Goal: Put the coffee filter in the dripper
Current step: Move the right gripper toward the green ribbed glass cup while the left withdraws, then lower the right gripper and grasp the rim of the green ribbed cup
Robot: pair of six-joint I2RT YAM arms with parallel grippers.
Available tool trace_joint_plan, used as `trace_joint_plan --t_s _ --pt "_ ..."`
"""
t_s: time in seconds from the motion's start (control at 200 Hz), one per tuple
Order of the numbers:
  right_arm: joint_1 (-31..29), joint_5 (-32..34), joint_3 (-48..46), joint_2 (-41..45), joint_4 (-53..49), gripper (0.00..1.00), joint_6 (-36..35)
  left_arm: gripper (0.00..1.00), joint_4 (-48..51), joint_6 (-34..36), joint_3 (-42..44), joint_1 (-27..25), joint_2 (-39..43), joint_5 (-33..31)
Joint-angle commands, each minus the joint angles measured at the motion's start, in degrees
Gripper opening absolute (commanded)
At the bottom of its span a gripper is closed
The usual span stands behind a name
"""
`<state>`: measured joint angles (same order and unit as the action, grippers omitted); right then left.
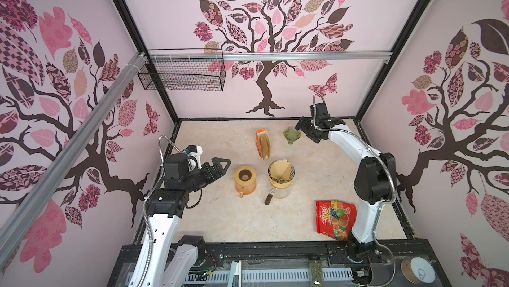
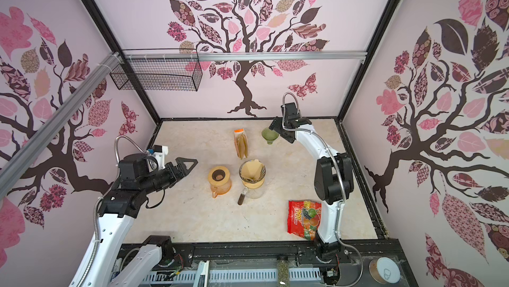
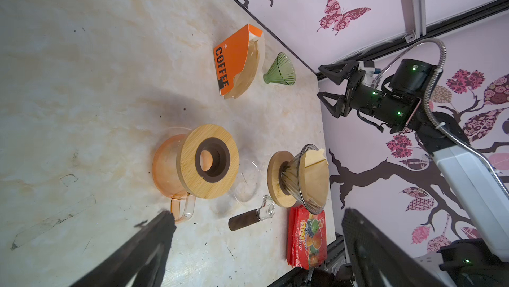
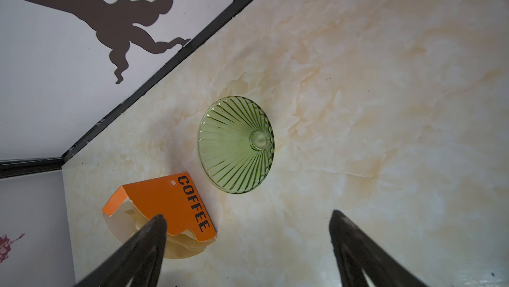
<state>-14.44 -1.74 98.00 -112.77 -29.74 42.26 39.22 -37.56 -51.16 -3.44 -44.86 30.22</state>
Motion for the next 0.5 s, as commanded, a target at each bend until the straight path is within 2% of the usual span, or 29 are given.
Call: trace_joint_plan --t_s 0.0,0.185,0.495 --pt "0.06 -1.73 3.19 -4.26 -1.39 0.88 -0.24 0.98 -1.37 -0.47 1.56 -0.18 0.18 0.72" --pt "0.08 -3.70 6.95 -9.26 -2.29 0.75 0.55 0.98 -1.20 -0.50 1.60 -0.06 -0.12 0.82" --pt "0.11 -5.56 10.87 -14.19 -3.77 0.48 2.65 0.98 -0.68 -0.76 2.03 0.85 -0.14 0.91"
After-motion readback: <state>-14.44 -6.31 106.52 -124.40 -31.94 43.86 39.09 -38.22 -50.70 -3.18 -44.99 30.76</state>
